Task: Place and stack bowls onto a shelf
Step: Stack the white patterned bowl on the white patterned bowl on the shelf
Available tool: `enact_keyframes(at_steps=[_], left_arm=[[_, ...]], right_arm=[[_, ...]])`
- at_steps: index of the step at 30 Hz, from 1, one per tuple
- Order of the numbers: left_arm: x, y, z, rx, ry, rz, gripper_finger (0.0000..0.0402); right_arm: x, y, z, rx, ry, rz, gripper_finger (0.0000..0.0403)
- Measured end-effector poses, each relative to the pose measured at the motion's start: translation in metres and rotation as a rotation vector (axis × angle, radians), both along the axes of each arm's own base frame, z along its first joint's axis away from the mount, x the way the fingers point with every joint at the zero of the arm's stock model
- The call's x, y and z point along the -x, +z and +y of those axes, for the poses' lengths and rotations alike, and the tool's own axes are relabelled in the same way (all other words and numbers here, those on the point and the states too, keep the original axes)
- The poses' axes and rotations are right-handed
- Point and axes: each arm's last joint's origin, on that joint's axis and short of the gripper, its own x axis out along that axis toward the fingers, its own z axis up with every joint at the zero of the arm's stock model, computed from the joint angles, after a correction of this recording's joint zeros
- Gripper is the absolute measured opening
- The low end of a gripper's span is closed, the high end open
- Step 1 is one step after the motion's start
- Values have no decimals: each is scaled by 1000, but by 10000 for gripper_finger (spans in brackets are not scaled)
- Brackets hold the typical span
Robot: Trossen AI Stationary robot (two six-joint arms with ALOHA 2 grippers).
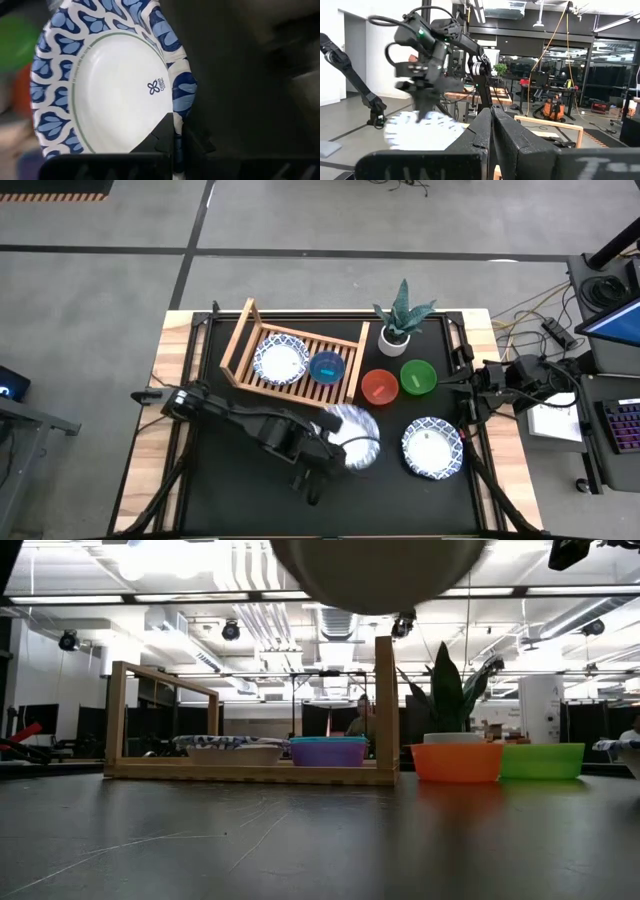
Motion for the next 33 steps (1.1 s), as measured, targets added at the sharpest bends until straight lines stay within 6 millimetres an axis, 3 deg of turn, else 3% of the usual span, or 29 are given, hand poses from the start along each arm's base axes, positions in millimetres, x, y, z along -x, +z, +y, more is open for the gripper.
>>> enact_keyframes(at_steps=[7,12,16,20,26,33], left_arm=[[17,6,39,-324,270,48,0],[21,13,73,-348,353,43,0],[29,5,108,-363,454,80,0],[45,-15,146,-352,560,60,0],[75,-63,196,-287,721,1,0],[96,-120,213,-229,794,1,0]], right_arm=[[0,0,0,0,0,2,9],[0,0,0,0,0,3,9],[0,-1,0,0,0,6,9],[0,-1,0,2,0,5,9],[0,-1,0,8,-2,4,9],[0,-1,0,6,-20,7,9]])
